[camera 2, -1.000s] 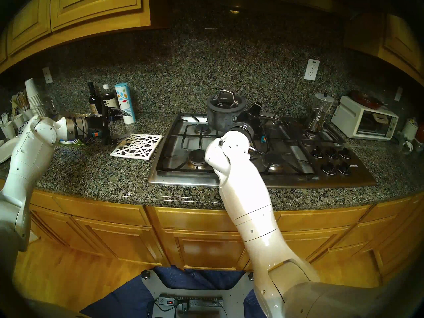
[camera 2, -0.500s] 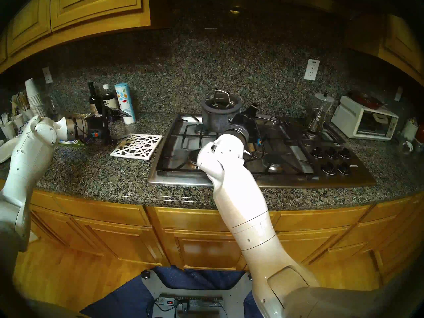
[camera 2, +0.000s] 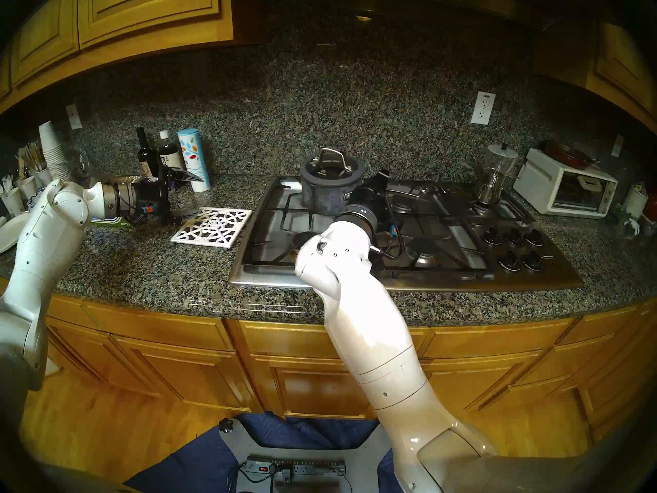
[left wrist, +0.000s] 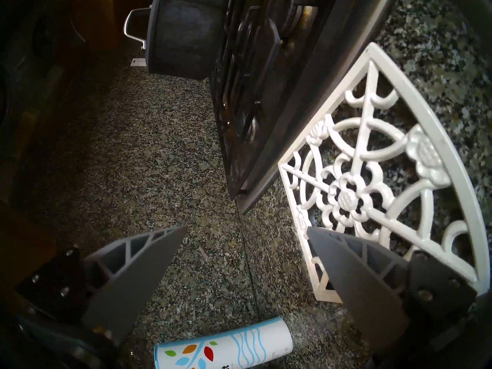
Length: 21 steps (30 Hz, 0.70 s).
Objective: Pick up the pot, put it on the stove, take off the pot lid
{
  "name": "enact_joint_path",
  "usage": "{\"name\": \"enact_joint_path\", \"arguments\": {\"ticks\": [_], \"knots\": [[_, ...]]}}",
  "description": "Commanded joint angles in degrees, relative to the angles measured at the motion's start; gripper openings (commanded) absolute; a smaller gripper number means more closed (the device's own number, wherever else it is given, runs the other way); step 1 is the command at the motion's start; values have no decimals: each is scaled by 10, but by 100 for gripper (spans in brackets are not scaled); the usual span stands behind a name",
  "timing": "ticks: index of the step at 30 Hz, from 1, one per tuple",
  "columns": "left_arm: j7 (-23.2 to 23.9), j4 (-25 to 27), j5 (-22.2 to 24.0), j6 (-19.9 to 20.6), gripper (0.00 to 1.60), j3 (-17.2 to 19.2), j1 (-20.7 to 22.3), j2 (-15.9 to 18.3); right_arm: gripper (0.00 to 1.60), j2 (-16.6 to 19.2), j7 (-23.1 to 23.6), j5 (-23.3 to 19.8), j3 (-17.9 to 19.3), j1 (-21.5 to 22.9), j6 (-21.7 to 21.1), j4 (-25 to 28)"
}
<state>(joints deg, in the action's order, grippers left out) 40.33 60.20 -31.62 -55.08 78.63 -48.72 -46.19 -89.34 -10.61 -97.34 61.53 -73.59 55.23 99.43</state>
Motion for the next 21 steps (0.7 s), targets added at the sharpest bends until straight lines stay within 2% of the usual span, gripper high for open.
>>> {"name": "enact_joint_path", "arguments": {"ticks": [1,19,20,21], "knots": [[-6,10,4,1,160,10,21,1,0,7,23,28,-6,11,-2,63],[-5,10,4,1,160,10,20,2,0,30,6,31,-40,-42,-2,118],[-5,10,4,1,160,10,20,2,0,30,8,33,-39,-40,-2,99],[-5,10,4,1,160,10,20,2,0,34,4,32,-40,-47,-2,117]]}}
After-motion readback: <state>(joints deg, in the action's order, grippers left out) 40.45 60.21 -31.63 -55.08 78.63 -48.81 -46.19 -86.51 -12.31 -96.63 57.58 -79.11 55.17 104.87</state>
